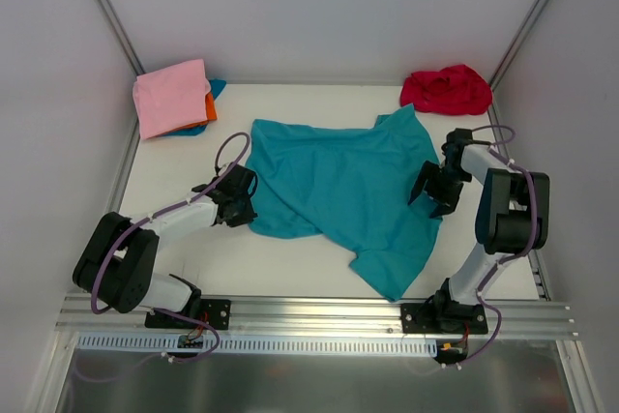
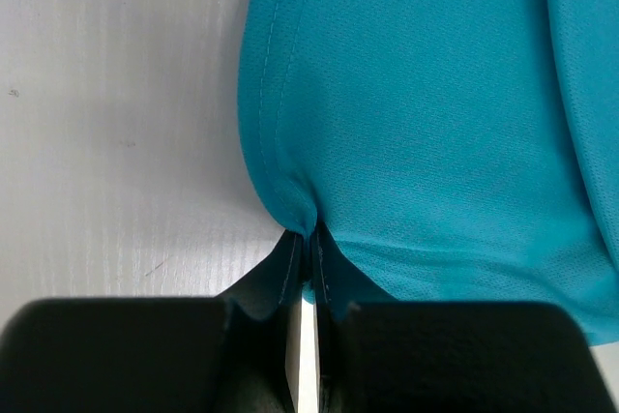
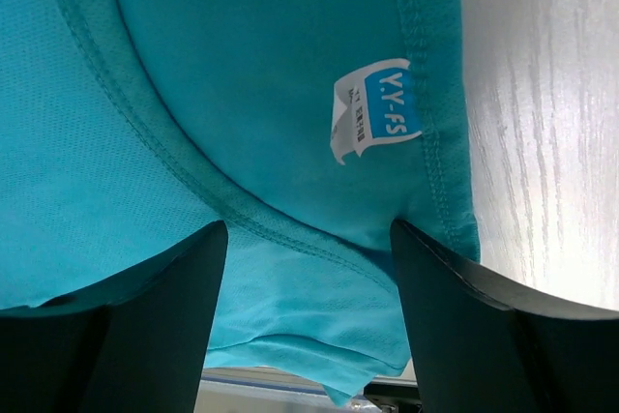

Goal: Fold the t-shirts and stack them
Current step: Flatten out the tshirt

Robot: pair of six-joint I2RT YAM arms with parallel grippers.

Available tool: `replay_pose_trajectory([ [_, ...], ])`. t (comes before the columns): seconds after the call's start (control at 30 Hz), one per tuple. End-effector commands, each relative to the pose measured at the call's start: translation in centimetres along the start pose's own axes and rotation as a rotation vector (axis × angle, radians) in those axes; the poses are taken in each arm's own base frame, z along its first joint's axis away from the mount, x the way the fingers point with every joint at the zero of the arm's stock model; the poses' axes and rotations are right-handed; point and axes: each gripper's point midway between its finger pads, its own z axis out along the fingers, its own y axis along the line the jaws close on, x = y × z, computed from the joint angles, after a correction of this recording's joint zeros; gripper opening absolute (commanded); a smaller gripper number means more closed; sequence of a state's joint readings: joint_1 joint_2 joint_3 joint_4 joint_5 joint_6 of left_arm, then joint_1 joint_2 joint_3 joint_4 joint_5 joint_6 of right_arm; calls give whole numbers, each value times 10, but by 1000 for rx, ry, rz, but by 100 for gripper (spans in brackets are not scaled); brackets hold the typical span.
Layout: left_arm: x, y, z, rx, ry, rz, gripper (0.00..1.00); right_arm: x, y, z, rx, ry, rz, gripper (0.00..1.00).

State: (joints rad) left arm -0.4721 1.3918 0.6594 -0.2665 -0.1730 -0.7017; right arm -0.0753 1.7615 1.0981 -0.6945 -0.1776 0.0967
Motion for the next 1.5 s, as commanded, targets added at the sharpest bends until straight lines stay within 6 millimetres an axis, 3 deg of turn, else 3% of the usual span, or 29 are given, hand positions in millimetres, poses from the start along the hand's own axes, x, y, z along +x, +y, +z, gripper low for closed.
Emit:
replay_pose_trajectory([
  [0.0, 3, -8, -7, 42, 15, 18, 0, -9, 8, -2, -25, 8, 15, 73],
  [0.3, 3, -9, -7, 45, 20, 21, 0, -2, 13, 1, -56, 41, 14, 36],
  [0.47, 3, -10, -7, 50, 22, 22, 0, 0, 12, -5, -49, 31, 2, 33],
  [0.6, 2, -9, -10, 47, 19, 30, 0, -4, 10, -7, -35, 21, 3, 3],
  [0.63, 3, -7, -10, 41, 22, 31, 0, -5, 9, -8, -29, 16, 2, 1],
  [0.87, 4, 5, -21, 7, 6, 37, 0, -14, -8, -20, 53, -42, 11, 0],
  [1.17, -6, 35, -54, -80, -91, 30, 0, -20, -28, -20, 141, -62, 22, 0],
  [1.47, -1, 57, -59, -166, -95, 22, 0, -27, -44, -25, 201, -87, 39, 0],
])
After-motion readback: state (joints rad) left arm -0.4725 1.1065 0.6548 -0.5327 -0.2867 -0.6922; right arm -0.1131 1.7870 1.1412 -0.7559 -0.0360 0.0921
